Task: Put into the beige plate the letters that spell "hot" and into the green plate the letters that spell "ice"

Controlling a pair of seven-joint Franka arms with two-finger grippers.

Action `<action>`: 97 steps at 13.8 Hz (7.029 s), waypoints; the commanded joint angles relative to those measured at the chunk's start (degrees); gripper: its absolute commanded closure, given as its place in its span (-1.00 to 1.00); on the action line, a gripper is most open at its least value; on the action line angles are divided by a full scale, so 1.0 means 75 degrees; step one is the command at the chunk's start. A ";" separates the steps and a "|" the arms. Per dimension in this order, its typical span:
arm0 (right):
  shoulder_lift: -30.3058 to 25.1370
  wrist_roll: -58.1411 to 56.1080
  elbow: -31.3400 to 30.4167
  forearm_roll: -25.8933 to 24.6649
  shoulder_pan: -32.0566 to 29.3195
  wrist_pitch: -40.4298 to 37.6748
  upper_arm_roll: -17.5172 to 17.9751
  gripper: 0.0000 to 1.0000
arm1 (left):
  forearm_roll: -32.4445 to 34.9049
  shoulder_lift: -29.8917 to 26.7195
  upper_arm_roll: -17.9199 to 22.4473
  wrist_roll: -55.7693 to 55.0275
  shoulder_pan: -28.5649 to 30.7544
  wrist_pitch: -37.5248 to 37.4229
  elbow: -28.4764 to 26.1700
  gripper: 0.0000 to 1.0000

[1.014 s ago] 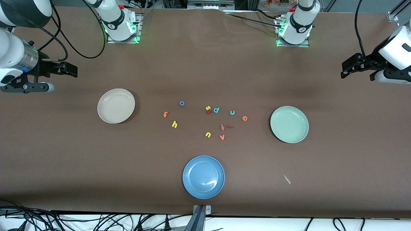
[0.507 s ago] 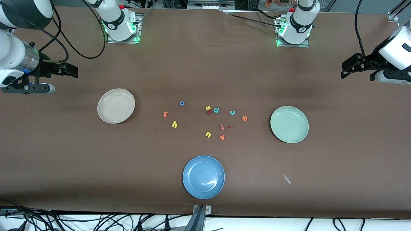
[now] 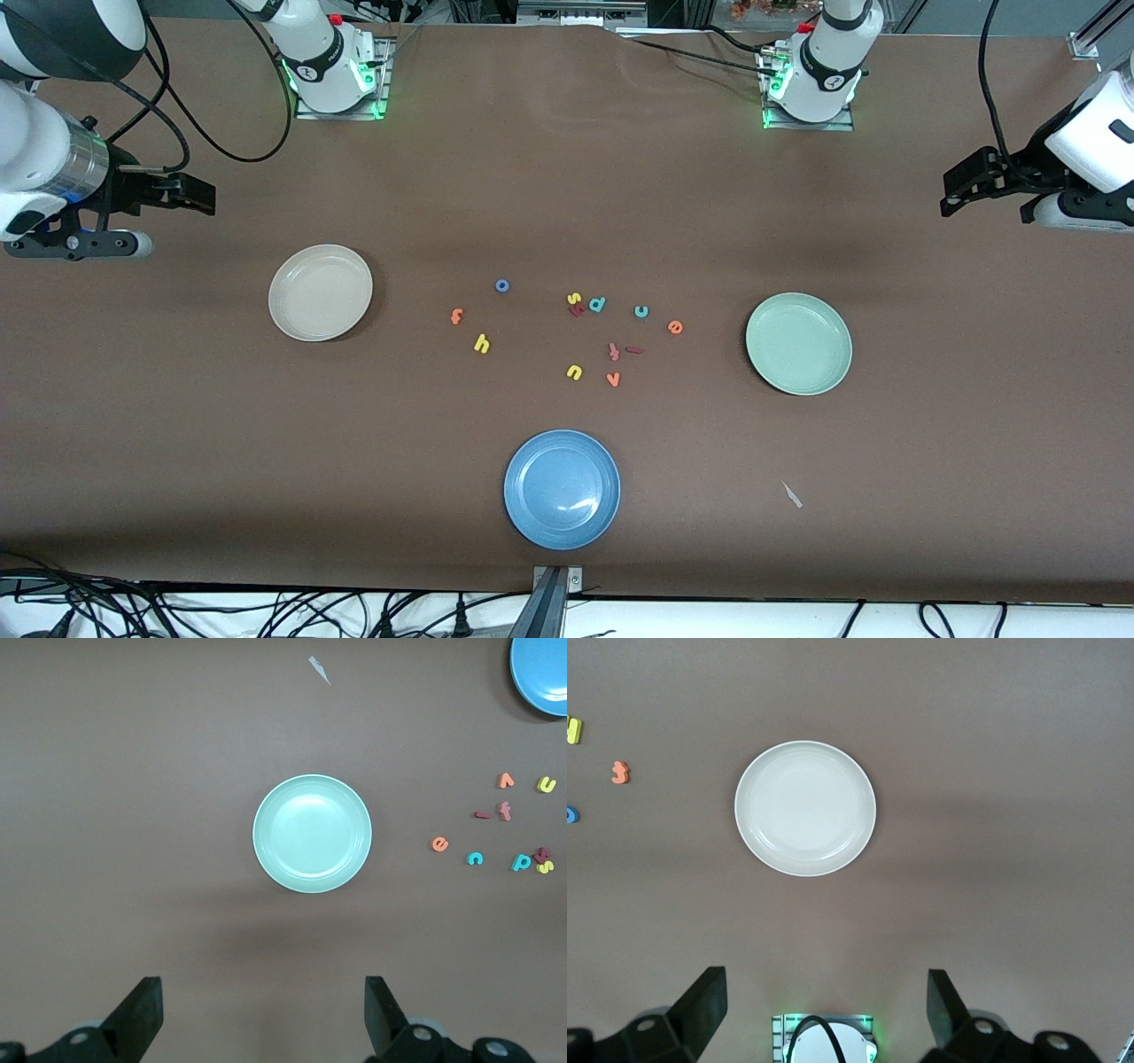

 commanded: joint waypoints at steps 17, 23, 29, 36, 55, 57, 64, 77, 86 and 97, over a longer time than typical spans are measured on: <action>-0.0020 -0.0113 0.0019 0.0105 -0.0067 -0.0054 0.0036 -1.00 | -0.0025 0.0063 -0.0025 0.0165 0.0053 -0.0111 0.0189 -1.00; -0.0020 -0.0113 0.0019 0.0105 -0.0067 -0.0054 0.0036 -1.00 | -0.0025 0.0063 -0.0025 0.0165 0.0041 -0.0111 0.0189 -1.00; -0.0020 -0.0113 0.0019 0.0105 -0.0078 -0.0066 0.0036 -1.00 | -0.0025 0.0063 -0.0025 0.0165 0.0053 -0.0111 0.0189 -1.00; -0.0020 -0.0113 0.0019 0.0105 -0.0078 -0.0078 0.0036 -1.00 | -0.0025 0.0063 -0.0025 0.0176 0.0065 -0.0111 0.0189 -1.00; -0.0020 -0.0113 0.0019 0.0105 -0.0078 -0.0089 0.0036 -1.00 | -0.0037 0.0063 -0.0025 0.0176 0.0053 -0.0111 0.0189 -1.00; -0.0009 -0.0113 0.0019 0.0105 -0.0090 -0.0101 0.0036 -1.00 | -0.0025 0.0063 -0.0025 0.0165 0.0053 -0.0111 0.0189 -1.00; -0.0009 -0.0113 0.0019 0.0105 -0.0102 -0.0113 0.0036 -1.00 | -0.0106 0.0063 -0.0025 0.0083 0.0065 -0.0111 0.0189 -1.00; 0.1008 0.2180 -0.0075 0.0961 0.1512 0.0880 0.0083 -1.00 | -0.0201 0.1044 -0.0446 0.0082 -0.0846 -0.0263 0.0142 -1.00; 0.2732 0.4326 -0.0905 0.1370 0.2452 0.4593 0.0094 -1.00 | -0.0728 0.3283 -0.0458 0.0188 -0.2290 0.1902 0.0142 -1.00; 0.3752 0.5231 -0.2349 0.1371 0.2605 0.7820 0.0633 -0.99 | -0.0880 0.4691 -0.0528 -0.2094 -0.3122 0.3568 0.0037 -0.65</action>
